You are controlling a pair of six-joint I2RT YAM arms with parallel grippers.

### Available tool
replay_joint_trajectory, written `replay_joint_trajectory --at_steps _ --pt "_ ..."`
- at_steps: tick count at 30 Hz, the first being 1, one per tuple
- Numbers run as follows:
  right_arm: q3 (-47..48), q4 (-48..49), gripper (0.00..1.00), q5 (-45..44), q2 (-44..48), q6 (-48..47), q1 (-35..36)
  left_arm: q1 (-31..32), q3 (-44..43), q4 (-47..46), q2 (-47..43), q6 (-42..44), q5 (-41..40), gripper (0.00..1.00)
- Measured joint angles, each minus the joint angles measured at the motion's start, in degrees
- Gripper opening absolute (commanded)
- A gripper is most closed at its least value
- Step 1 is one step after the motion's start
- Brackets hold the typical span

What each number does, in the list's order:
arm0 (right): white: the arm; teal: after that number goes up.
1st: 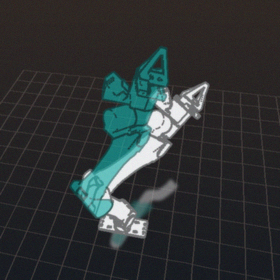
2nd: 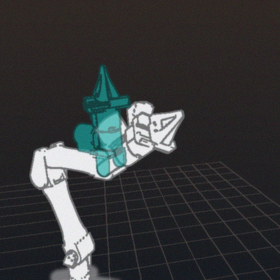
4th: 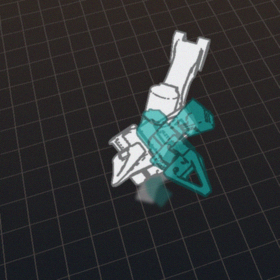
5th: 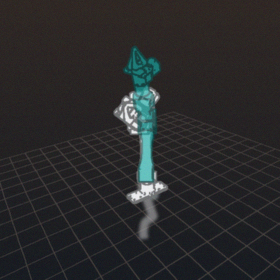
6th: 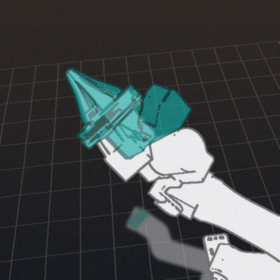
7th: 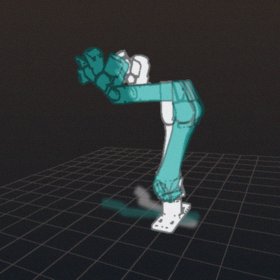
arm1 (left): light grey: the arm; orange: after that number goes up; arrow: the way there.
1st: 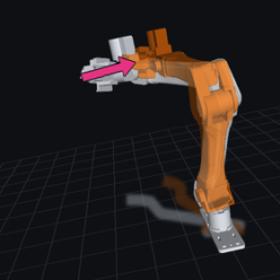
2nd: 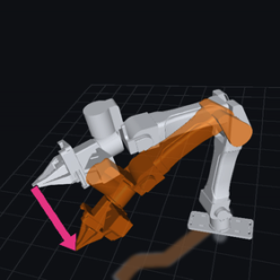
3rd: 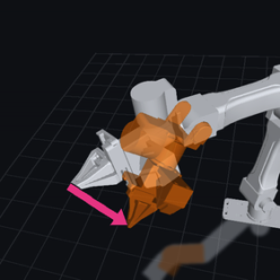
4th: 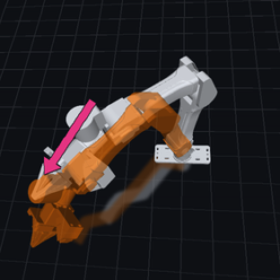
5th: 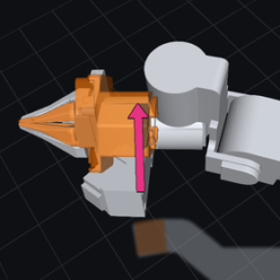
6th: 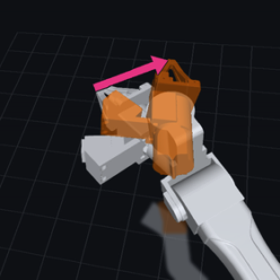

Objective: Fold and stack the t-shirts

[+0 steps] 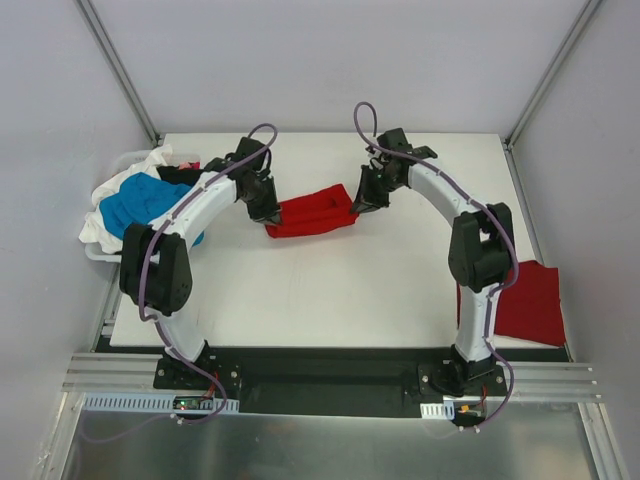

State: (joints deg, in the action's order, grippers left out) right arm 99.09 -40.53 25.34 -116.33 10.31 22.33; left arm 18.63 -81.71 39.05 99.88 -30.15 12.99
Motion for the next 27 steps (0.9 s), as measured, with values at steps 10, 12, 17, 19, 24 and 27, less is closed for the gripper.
replay_joint_trajectory --at_steps 10,12,17,19,24,27 --pt "11.3 0.4 0.01 0.6 -5.8 3.1 -1.2 -1.5 -14.1 4.4 5.2 0.1 -1.0 0.03" --pt "13.9 0.3 0.01 0.7 -6.7 3.8 -1.2 -2.2 -15.8 4.8 6.3 0.1 -1.5 0.04" --pt "19.7 1.0 0.01 1.3 -9.5 5.5 -1.2 -3.3 -16.7 5.2 8.9 0.1 -1.6 0.05" --pt "20.2 1.6 0.01 1.8 -10.6 6.3 -1.2 -3.7 -17.1 5.3 10.7 0.1 -1.6 0.05" --pt "20.2 2.2 0.01 2.6 -13.4 7.8 -1.2 -4.5 -17.9 5.6 14.2 0.1 -1.5 0.03" --pt "18.8 2.8 0.01 2.6 -13.4 7.9 -1.2 -4.5 -17.9 5.8 14.2 0.1 -1.3 0.02"
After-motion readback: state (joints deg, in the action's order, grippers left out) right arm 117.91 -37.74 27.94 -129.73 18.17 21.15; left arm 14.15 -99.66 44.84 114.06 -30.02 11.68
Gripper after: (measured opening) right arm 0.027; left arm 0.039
